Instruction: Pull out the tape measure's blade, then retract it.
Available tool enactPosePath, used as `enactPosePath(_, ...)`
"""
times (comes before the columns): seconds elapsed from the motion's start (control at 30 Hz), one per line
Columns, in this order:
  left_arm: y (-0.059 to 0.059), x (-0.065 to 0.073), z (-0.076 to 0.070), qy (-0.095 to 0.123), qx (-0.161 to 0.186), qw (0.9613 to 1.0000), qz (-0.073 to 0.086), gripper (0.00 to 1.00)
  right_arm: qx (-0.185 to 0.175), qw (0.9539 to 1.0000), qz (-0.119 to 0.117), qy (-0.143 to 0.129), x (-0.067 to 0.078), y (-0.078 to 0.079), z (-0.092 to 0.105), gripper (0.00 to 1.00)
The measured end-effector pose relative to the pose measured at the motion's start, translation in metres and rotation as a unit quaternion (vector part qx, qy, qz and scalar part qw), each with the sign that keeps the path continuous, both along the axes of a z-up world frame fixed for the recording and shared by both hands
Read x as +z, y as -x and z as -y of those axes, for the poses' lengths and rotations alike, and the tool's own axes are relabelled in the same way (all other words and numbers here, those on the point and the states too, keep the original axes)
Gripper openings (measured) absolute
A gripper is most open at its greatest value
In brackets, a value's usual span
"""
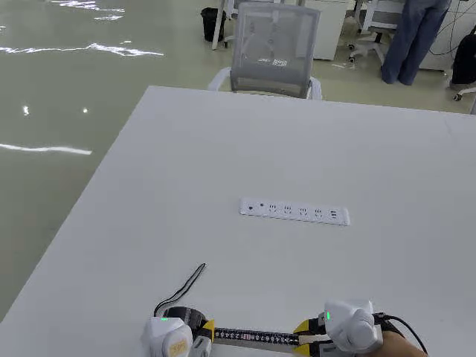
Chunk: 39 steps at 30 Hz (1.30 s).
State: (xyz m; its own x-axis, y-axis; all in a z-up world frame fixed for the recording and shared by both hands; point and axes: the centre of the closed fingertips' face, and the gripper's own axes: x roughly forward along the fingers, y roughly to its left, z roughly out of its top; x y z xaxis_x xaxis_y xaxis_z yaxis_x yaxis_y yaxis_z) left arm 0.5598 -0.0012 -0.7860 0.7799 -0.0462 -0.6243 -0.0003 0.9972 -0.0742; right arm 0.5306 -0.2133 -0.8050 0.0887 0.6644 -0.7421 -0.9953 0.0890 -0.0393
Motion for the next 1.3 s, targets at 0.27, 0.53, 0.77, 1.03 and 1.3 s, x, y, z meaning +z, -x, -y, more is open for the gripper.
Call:
enactPosePath(0.27,0.0,0.0,0.0,0.0,0.0,1.0,0.0,0.63,0.002,1.0,-0.001,0.0,0.0,-0.001,-0.002,0.13)
enactPosePath(0.53,0.0,0.0,0.0,0.001,-0.001,1.0,0.0,0.63,0.002,1.0,-0.001,0.0,0.001,0.0,-0.005,0.13)
enactPosePath(0.77,0.0,-0.001,0.0,0.001,-0.002,1.0,-0.001,0.63,0.001,1.0,-0.004,0.002,0.001,0.0,-0.007,0.13)
enactPosePath(1.03,0.0,0.0,0.0,0.001,-0.004,1.0,-0.001,0.63,-0.001,1.0,-0.007,0.002,-0.001,-0.001,-0.009,0.13)
enactPosePath(1.3,0.0,0.0,0.0,0.0,-0.005,1.0,-0.002,0.63,0.0,1.0,-0.007,0.001,-0.001,-0.002,-0.011,0.13)
